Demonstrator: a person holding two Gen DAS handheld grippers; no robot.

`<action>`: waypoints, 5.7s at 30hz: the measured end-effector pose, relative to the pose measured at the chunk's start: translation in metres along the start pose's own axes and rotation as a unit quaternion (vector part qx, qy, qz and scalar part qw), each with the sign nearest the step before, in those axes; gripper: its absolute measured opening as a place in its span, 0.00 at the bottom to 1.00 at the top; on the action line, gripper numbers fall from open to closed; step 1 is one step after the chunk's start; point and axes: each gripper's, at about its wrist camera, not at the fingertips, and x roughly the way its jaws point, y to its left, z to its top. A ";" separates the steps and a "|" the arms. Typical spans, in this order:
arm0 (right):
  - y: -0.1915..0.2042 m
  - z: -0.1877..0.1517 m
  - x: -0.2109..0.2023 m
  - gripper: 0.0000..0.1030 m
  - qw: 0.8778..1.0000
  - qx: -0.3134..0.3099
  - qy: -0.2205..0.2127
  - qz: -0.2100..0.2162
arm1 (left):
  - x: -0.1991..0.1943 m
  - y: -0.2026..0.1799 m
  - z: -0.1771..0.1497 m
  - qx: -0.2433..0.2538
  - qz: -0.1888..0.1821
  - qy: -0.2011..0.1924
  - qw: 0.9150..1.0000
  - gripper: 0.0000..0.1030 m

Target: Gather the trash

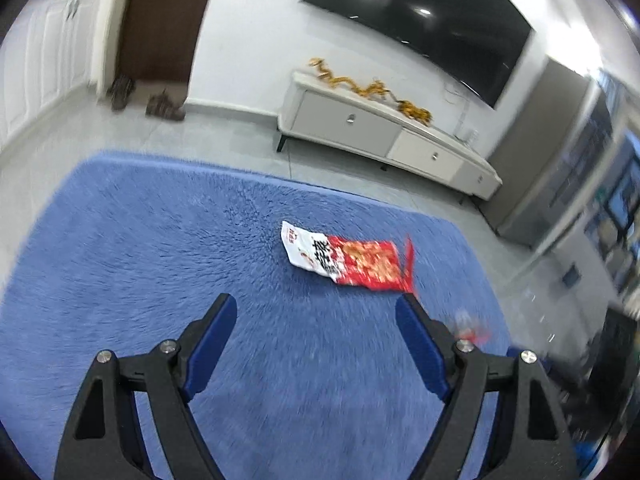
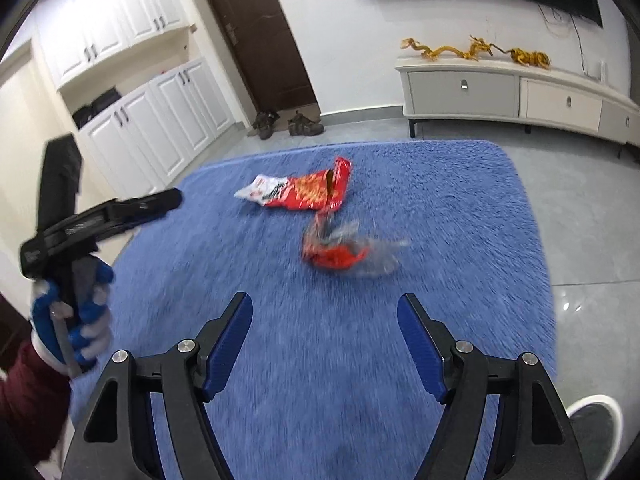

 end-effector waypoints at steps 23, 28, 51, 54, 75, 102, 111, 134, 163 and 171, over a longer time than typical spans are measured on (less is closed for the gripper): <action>-0.016 0.019 0.062 0.18 0.992 0.119 -0.010 0.032 | 0.095 0.029 0.021 -0.165 -0.055 0.059 0.983 0.08; -0.015 0.015 0.048 0.12 0.993 0.111 -0.019 0.030 | 0.076 0.025 0.013 -0.153 -0.071 0.048 0.984 0.05; 0.016 -0.047 -0.095 0.11 0.995 0.046 -0.086 -0.022 | -0.100 -0.064 -0.050 0.033 -0.029 -0.042 0.998 0.02; 0.020 -0.056 -0.111 0.11 0.994 0.037 -0.093 -0.039 | -0.124 -0.083 -0.068 0.071 -0.005 -0.066 0.995 0.02; 0.045 -0.084 -0.170 0.11 0.988 0.011 -0.138 -0.072 | -0.204 -0.129 -0.126 0.173 0.092 -0.164 0.967 0.02; -0.089 -0.140 -0.227 0.11 0.969 0.111 -0.146 -0.163 | -0.144 -0.245 -0.140 0.278 0.028 -0.092 0.956 0.02; -0.167 -0.181 -0.249 0.11 0.951 0.171 -0.137 -0.216 | -0.078 -0.353 -0.166 0.327 -0.063 0.002 0.943 0.02; -0.296 -0.230 -0.188 0.29 0.928 0.259 -0.050 -0.265 | 0.089 -0.471 -0.241 0.331 -0.118 0.176 0.920 0.04; -0.150 -0.157 -0.252 0.67 0.939 0.151 -0.139 -0.274 | -0.137 -0.290 -0.139 0.252 -0.047 -0.074 0.964 0.54; -0.064 -0.117 -0.256 0.83 0.944 0.079 -0.185 -0.260 | -0.205 -0.224 -0.132 0.219 0.012 -0.155 0.963 0.75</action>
